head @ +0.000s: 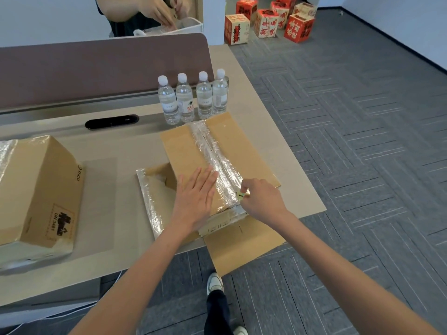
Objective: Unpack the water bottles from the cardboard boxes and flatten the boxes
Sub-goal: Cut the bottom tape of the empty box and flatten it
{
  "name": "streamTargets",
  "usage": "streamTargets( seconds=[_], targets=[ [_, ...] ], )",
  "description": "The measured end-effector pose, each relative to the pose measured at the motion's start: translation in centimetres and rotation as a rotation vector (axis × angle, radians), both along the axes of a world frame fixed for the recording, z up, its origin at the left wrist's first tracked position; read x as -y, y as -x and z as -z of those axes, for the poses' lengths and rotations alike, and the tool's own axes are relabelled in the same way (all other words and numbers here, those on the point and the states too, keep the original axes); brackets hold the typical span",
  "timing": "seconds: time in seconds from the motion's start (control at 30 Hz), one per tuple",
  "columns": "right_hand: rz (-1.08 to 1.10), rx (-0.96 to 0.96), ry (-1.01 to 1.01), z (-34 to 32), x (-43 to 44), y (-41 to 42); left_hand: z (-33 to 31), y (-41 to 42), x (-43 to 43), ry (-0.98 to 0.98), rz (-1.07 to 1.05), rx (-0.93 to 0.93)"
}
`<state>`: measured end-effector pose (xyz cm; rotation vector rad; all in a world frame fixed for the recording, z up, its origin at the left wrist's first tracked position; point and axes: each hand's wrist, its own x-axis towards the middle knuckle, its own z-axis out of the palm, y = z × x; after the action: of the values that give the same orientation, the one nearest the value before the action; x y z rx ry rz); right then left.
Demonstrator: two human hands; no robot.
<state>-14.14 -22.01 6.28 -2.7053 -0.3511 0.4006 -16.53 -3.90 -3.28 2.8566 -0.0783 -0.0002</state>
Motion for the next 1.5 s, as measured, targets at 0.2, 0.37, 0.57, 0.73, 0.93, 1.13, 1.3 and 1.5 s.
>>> streamTargets(
  seconds=[0.2, 0.37, 0.57, 0.73, 0.93, 1.13, 1.3, 1.5],
  targets=[
    [-0.011, -0.017, 0.020, -0.2, 0.2, 0.5, 0.2, -0.1, 0.5, -0.019, -0.068, -0.032],
    [-0.022, -0.040, 0.041, -0.6, 0.3, 0.7, 0.2, 0.0, 0.7, -0.020, -0.107, -0.050],
    [-0.036, -0.056, 0.085, -0.6, 0.5, 1.2, 0.1, 0.2, 0.9, -0.013, -0.108, -0.059],
    [-0.028, -0.092, 0.087, -1.1, 0.5, 0.8, 0.0, 0.2, 1.1, 0.001, -0.099, -0.057],
    [0.016, -0.108, 0.052, -1.2, 1.0, 0.7, 0.1, 0.0, 0.9, -0.003, -0.089, -0.053],
    [0.055, -0.090, 0.005, 1.0, 4.2, 3.1, 0.5, -0.2, 0.6, -0.036, -0.077, -0.031],
    [0.045, -0.076, -0.120, 2.1, 5.4, 2.5, 0.7, -0.3, 0.0, -0.065, 0.037, -0.024],
    [-0.084, -0.065, -0.220, 3.2, 5.8, 3.5, 1.3, 1.5, -1.0, -0.142, 0.215, 0.136]
  ],
)
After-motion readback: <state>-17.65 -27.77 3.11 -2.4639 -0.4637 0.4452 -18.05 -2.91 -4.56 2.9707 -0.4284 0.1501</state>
